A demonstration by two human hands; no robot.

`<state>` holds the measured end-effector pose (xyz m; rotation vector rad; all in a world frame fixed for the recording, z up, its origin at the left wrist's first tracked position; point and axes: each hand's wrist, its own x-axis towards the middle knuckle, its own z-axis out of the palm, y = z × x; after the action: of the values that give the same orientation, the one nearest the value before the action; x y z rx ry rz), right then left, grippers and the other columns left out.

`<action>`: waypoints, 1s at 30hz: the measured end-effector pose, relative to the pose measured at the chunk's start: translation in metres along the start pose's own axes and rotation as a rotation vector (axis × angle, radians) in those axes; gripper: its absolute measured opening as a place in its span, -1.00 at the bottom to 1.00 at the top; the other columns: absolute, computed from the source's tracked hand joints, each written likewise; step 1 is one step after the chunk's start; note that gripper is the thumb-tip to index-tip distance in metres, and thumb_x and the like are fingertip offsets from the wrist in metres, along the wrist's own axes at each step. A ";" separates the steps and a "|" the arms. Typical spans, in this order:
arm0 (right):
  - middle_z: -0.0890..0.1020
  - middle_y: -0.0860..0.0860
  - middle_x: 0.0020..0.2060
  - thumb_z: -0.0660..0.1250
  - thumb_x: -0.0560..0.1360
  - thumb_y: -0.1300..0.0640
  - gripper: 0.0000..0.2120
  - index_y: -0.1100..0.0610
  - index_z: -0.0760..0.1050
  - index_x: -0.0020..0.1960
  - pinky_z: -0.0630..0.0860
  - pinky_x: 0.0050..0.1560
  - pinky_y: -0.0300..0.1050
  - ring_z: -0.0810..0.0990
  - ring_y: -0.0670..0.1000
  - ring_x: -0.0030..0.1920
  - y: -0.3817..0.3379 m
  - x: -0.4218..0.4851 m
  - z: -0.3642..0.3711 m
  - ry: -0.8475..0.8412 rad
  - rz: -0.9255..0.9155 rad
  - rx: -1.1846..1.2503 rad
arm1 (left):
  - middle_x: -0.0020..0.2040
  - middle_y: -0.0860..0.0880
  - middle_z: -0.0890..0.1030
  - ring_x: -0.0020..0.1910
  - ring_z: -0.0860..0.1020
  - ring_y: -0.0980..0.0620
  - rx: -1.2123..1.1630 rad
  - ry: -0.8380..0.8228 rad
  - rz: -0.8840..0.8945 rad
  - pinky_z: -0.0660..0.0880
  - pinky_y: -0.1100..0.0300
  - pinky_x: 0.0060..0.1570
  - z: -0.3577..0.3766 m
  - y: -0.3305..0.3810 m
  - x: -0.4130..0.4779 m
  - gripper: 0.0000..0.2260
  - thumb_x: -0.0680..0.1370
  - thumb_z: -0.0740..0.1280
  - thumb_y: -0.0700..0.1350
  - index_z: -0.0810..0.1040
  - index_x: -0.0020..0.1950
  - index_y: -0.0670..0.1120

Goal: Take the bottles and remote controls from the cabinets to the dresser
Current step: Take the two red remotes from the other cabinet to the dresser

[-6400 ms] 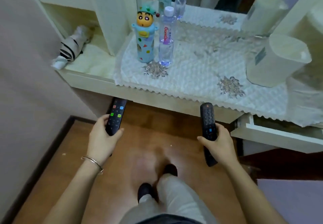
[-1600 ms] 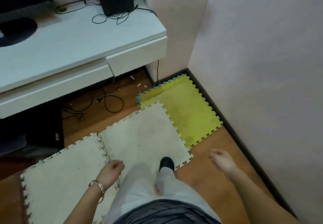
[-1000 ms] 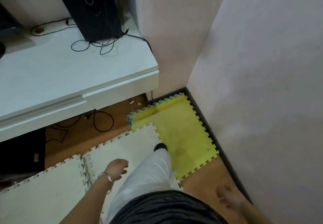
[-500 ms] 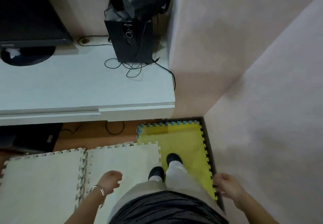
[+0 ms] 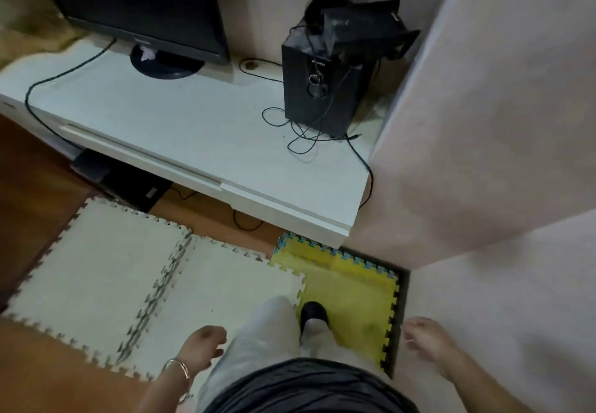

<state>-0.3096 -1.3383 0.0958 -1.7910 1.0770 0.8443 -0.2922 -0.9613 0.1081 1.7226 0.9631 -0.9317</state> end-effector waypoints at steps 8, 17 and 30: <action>0.46 0.00 -0.32 0.21 0.50 0.22 -0.78 0.01 0.38 -0.30 0.29 -0.42 -0.24 0.48 -0.01 -0.27 -0.090 0.006 0.025 -0.064 -0.197 -0.099 | -0.17 -0.22 0.53 -0.31 0.46 -0.06 0.064 0.037 -0.050 0.34 0.23 -0.35 -0.026 -0.010 0.025 -0.80 0.51 0.26 -0.24 0.49 -0.32 -0.21; 0.55 -0.09 -0.06 0.30 0.51 0.09 -0.84 -0.08 0.47 0.07 0.47 -0.03 -0.28 0.54 -0.12 -0.10 -0.254 -0.081 0.005 -0.141 -0.763 -0.346 | 0.04 -0.01 0.58 0.03 0.57 0.00 0.155 0.178 0.668 0.48 0.20 -0.05 -0.081 0.199 -0.019 -0.88 0.55 0.24 -0.08 0.49 0.07 0.03; 0.61 -0.14 -0.11 0.30 0.41 0.05 -0.72 0.10 0.59 0.08 0.46 0.05 -0.39 0.57 -0.15 -0.02 -0.460 -0.369 -0.126 1.027 -2.192 -0.055 | 0.15 0.28 0.55 0.13 0.52 0.34 -0.074 0.502 2.147 0.43 0.45 0.14 -0.145 0.442 -0.321 -0.64 0.35 0.24 0.16 0.48 0.13 0.19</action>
<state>-0.0234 -1.2124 0.6116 -2.0733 -0.7958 -1.4155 -0.0014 -1.0068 0.5909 1.7552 -0.7971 0.9374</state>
